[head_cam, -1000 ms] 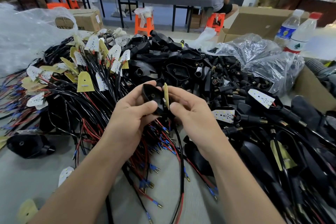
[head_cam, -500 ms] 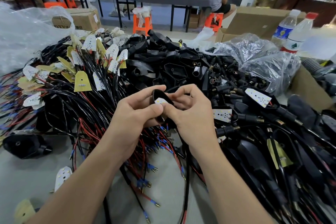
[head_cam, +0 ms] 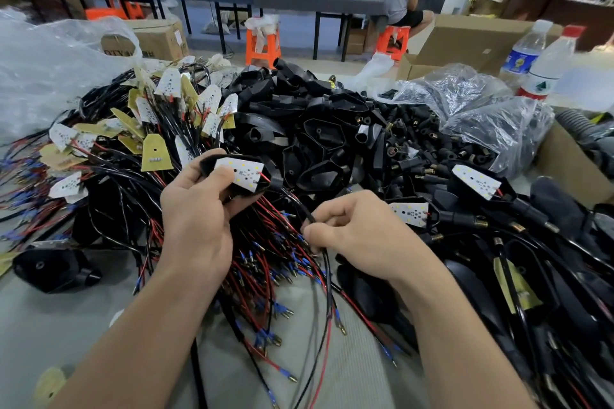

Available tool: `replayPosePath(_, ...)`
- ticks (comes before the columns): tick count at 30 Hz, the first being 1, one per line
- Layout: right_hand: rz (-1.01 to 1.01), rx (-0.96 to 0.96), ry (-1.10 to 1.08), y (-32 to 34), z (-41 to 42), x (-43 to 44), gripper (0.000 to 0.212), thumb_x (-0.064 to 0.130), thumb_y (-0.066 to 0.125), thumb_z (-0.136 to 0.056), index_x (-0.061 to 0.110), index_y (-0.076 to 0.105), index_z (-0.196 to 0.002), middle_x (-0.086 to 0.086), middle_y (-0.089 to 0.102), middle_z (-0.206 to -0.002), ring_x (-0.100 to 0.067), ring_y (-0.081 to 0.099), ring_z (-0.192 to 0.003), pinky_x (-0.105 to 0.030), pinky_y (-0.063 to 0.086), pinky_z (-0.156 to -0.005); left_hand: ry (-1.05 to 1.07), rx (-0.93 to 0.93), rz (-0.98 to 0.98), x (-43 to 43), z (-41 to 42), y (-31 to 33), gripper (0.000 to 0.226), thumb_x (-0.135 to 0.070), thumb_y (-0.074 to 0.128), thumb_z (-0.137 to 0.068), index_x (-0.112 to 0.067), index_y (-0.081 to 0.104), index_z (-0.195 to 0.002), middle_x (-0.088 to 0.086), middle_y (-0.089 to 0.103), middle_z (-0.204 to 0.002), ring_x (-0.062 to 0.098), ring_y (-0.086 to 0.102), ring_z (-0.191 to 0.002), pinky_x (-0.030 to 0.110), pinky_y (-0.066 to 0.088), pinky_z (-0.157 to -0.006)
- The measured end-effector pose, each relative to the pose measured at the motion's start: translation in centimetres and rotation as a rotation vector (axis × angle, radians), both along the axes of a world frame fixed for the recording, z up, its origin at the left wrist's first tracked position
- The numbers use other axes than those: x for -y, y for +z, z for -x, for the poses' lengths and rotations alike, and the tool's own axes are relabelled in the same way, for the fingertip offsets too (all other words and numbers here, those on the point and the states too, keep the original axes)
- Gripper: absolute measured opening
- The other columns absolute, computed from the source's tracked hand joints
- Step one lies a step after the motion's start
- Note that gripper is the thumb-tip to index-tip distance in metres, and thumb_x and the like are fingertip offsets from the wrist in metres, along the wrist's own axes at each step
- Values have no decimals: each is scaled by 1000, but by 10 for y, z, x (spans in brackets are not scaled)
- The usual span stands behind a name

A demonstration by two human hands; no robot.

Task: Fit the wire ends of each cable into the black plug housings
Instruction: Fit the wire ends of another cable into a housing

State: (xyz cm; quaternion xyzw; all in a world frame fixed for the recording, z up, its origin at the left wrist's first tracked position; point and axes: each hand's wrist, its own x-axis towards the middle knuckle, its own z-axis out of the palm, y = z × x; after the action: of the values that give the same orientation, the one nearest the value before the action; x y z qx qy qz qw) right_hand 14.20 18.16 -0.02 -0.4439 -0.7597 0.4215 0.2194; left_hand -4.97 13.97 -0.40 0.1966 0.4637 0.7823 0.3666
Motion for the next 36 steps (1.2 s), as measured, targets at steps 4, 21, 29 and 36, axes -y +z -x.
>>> replayPosePath(4, -234, -264, -278, 1, 3, -2, 14, 24, 70, -90, 27, 77, -77, 9, 72, -63, -11, 62, -57, -24, 49, -61, -4, 13, -29, 1, 7, 1, 23, 6, 59, -97, -14, 69, -98, 10, 76, -92, 25, 77, -85, 34, 63, -70)
replayPosePath(21, -418, -352, -269, 14, 32, 7, 33, 21, 61, -96, 37, 74, -121, 18, 71, -115, 3, 62, -107, -14, 44, -96, -1183, -611, 312, 20, -6, -2, 22, -7, 86, -75, -2, 74, -93, 18, 75, -85, 25, 74, -74, 34, 62, -69)
replayPosePath(29, -116, -307, -265, -5, 19, -1, 29, -1, 70, -78, 26, 81, -77, 5, 74, -63, -12, 65, -57, -26, 54, -62, -1085, -755, 462, 22, -25, -2, 14, -25, 75, -95, -13, 77, -86, 12, 77, -81, 18, 76, -75, 24, 58, -62)
replayPosePath(36, 11, -365, -136, -5, 12, 0, 20, 6, 70, -77, 21, 82, -78, 3, 73, -62, -5, 63, -59, -25, 52, -65, -381, -561, 366, 9, -32, -9, 30, -31, 66, -100, -22, 81, -75, 10, 77, -73, 23, 77, -69, 34, 63, -61)
